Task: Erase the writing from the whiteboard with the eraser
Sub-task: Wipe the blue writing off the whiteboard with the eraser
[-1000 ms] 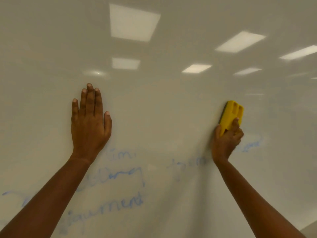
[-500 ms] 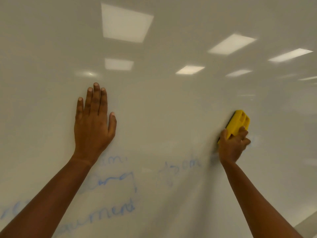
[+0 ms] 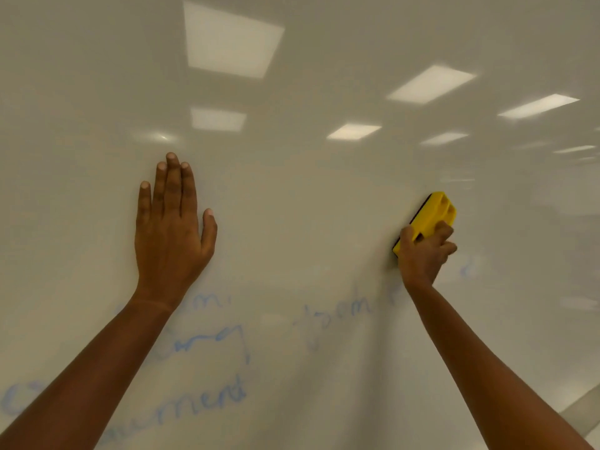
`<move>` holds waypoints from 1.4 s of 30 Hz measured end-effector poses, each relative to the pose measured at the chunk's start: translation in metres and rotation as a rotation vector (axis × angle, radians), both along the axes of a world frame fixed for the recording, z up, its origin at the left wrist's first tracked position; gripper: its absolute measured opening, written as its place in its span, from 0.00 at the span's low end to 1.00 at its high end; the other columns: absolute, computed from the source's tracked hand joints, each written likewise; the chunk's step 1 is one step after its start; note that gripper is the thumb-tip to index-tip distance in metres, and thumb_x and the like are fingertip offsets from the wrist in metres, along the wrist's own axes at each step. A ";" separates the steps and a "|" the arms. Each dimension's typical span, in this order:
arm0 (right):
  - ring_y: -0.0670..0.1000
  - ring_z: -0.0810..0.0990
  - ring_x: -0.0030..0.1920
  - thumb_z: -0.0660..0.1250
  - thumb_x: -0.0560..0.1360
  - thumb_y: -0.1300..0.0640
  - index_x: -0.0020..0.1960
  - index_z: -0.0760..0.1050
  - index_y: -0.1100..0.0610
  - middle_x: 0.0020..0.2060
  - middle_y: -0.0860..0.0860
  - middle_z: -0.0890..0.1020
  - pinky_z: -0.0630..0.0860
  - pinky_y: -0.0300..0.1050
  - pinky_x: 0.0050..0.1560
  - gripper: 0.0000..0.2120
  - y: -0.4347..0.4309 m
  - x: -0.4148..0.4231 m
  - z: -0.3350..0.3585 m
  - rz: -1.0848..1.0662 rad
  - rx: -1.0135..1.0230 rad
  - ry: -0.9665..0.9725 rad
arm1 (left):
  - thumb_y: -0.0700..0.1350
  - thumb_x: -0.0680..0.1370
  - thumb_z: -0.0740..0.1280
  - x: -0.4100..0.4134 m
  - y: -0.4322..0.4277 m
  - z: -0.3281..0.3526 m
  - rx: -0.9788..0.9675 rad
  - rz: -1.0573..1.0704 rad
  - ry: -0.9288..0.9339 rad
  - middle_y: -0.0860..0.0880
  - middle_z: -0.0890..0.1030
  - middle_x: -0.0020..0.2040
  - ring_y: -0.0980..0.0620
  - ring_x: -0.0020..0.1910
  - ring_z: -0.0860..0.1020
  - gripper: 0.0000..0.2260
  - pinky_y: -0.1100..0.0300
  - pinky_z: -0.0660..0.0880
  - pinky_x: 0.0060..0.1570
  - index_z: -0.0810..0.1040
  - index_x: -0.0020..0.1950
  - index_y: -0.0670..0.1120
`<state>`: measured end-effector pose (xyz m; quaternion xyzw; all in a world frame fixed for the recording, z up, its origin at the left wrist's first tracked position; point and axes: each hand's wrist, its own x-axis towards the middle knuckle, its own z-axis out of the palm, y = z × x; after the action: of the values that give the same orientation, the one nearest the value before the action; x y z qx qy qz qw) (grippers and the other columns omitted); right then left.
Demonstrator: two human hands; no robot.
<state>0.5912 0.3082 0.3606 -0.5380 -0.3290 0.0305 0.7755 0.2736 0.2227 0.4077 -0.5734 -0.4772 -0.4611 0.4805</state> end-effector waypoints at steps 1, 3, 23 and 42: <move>0.67 0.68 0.60 0.63 0.76 0.55 0.70 0.57 0.62 0.61 0.66 0.64 0.69 0.57 0.58 0.28 0.001 0.003 0.005 -0.012 0.016 -0.014 | 0.49 0.78 0.48 0.000 0.000 0.000 0.002 -0.001 0.003 0.34 0.56 0.73 0.40 0.73 0.53 0.27 0.47 0.48 0.70 0.53 0.73 0.34; 0.68 0.68 0.61 0.63 0.76 0.55 0.71 0.56 0.62 0.62 0.67 0.64 0.68 0.58 0.60 0.28 0.005 0.015 0.005 -0.034 0.001 -0.005 | 0.49 0.78 0.48 -0.001 0.001 0.000 0.003 -0.001 0.009 0.34 0.56 0.73 0.41 0.73 0.53 0.27 0.47 0.48 0.70 0.53 0.73 0.34; 0.68 0.70 0.60 0.62 0.76 0.54 0.70 0.55 0.61 0.63 0.67 0.63 0.70 0.57 0.56 0.28 0.009 0.038 0.011 0.008 -0.082 0.050 | 0.48 0.78 0.48 -0.002 0.004 0.000 0.024 0.011 0.014 0.34 0.55 0.73 0.42 0.73 0.52 0.27 0.49 0.47 0.71 0.52 0.73 0.34; 0.71 0.66 0.62 0.63 0.77 0.54 0.73 0.51 0.63 0.66 0.69 0.60 0.66 0.58 0.61 0.32 0.000 0.012 -0.039 0.024 -0.159 0.289 | 0.48 0.78 0.48 -0.001 0.005 -0.002 0.036 -0.002 0.020 0.34 0.54 0.74 0.42 0.73 0.51 0.27 0.49 0.47 0.71 0.51 0.73 0.34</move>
<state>0.6032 0.3081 0.3217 -0.5839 -0.2167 0.1429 0.7692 0.2725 0.2274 0.4057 -0.5699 -0.4634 -0.4642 0.4951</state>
